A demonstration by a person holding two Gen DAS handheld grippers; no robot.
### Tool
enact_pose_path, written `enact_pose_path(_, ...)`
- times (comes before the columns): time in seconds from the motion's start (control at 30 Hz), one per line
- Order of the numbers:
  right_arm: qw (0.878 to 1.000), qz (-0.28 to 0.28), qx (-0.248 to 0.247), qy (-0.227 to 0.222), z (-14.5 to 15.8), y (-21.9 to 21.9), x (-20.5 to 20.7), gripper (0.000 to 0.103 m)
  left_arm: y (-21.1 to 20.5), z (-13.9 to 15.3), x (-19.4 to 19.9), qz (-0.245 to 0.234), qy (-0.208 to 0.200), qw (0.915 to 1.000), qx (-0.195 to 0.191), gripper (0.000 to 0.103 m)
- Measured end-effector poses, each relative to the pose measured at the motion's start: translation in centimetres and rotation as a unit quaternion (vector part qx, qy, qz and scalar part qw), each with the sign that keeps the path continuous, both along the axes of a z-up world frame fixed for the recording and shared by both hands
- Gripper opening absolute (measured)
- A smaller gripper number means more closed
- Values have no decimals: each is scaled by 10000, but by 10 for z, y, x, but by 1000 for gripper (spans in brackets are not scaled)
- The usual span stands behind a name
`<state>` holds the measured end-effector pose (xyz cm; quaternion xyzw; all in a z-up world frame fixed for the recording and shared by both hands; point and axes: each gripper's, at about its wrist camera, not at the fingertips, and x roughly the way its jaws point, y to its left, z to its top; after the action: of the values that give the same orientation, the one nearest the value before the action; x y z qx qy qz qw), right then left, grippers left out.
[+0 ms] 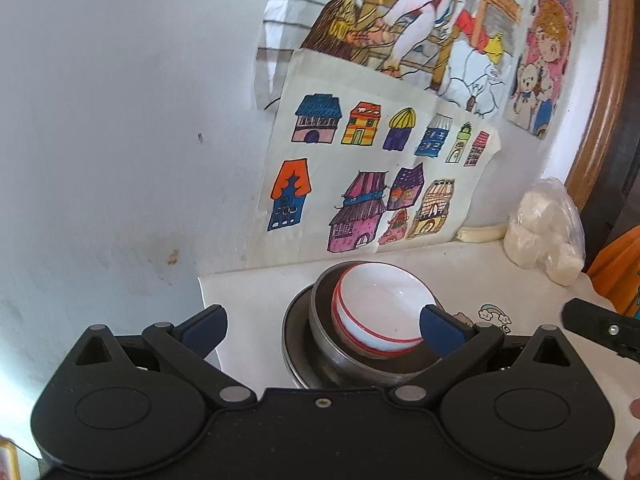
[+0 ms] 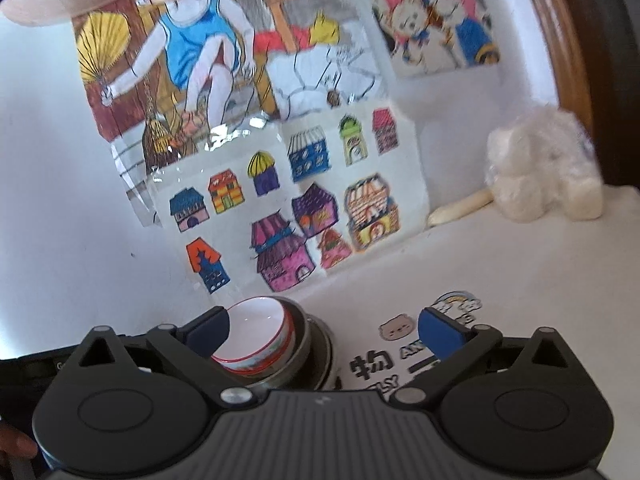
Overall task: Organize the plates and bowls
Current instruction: 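Pull both grippers back from the plate and bowl stack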
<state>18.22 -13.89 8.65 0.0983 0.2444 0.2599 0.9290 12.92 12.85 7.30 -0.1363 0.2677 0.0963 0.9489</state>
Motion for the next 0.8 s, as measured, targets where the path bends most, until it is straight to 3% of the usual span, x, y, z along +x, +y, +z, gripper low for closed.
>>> enact_pose_path(0.27, 9984, -252, -188, -460, 0, -19, -41, 103, -17, -2, -26, -53, -165, 9998, 80, 102)
enact_pose_path(0.8, 9933, -665, -322, -884, -16, -47, -125, 103, -50, -26, -93, -270, -425, 9982, 317, 102)
